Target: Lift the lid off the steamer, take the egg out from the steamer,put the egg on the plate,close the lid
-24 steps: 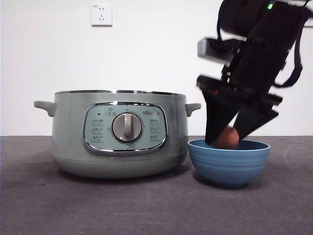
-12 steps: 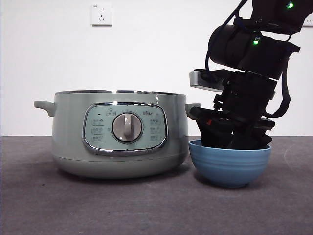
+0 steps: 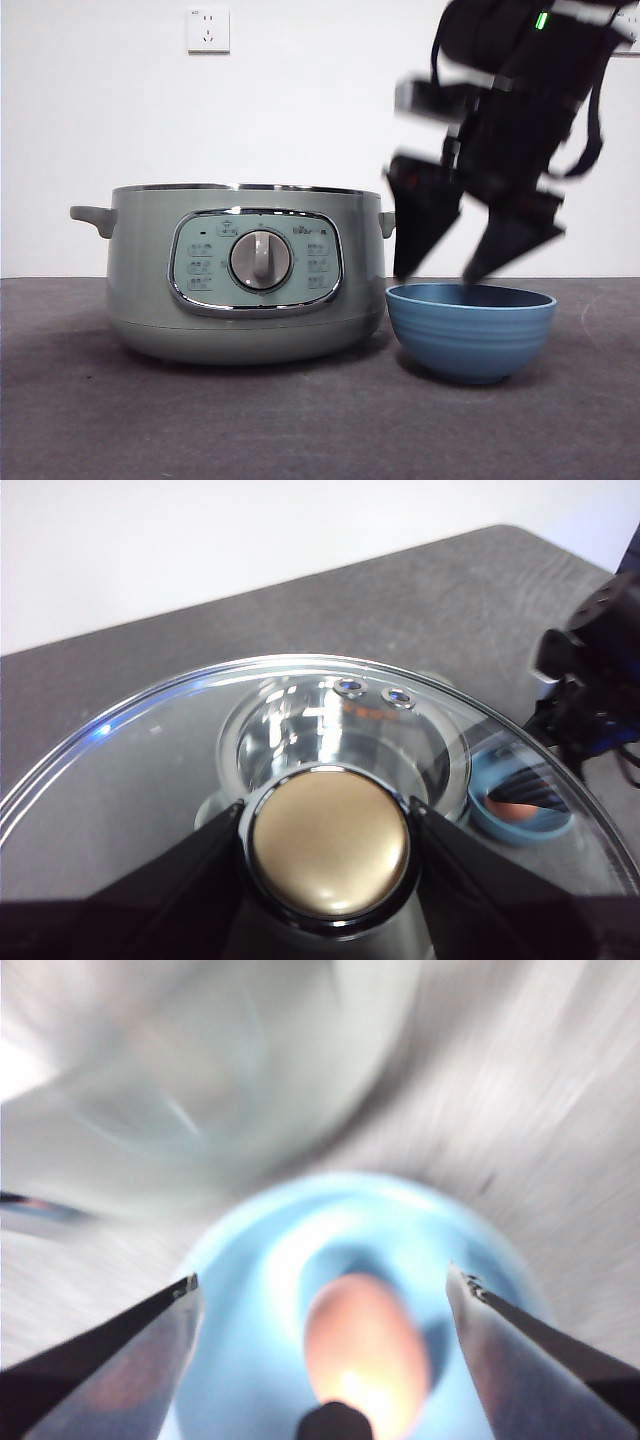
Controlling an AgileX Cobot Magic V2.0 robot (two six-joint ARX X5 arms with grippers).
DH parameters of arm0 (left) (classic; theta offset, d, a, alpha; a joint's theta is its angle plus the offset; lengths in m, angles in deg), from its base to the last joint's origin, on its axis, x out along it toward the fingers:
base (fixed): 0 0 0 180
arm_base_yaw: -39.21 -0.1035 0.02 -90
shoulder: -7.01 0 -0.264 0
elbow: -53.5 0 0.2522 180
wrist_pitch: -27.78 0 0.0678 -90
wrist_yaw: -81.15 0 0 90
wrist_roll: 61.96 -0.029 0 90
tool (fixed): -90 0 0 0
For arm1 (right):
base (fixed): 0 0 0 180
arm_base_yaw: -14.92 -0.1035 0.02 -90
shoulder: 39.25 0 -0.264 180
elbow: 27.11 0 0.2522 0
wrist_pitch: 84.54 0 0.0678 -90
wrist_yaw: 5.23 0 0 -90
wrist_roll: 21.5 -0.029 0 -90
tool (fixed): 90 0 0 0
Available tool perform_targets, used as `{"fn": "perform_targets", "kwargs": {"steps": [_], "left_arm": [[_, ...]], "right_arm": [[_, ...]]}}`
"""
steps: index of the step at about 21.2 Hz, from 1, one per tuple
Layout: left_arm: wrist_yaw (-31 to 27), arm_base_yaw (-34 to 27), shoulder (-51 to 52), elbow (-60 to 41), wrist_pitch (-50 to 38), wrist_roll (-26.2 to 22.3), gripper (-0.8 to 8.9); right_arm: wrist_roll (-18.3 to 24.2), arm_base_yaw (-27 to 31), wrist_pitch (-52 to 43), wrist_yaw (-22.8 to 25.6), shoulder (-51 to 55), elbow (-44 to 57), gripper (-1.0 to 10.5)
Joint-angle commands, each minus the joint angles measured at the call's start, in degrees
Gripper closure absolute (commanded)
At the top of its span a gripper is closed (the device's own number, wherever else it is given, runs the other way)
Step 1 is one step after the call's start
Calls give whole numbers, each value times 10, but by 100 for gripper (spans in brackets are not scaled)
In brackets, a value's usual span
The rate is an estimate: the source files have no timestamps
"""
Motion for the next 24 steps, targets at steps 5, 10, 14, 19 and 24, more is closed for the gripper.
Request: {"fn": "perform_targets", "kwargs": {"steps": [5,10,14,19,24], "left_arm": [[50,-1,-123,2,-144,-17,822],[71,3,-241,2,-251,-17,822],[71,3,-321,2,-323,-17,822],[73,9,-381,2,-379,-17,822],[71,15,-425,2,-409,-17,822]], "right_arm": [[-4,-1,20,1,213,3,528],[-19,-1,32,2,359,3,528],[-32,-1,56,4,427,3,528],[-44,-1,72,3,454,3,528],[-44,-1,74,3,459,3,528]]}}
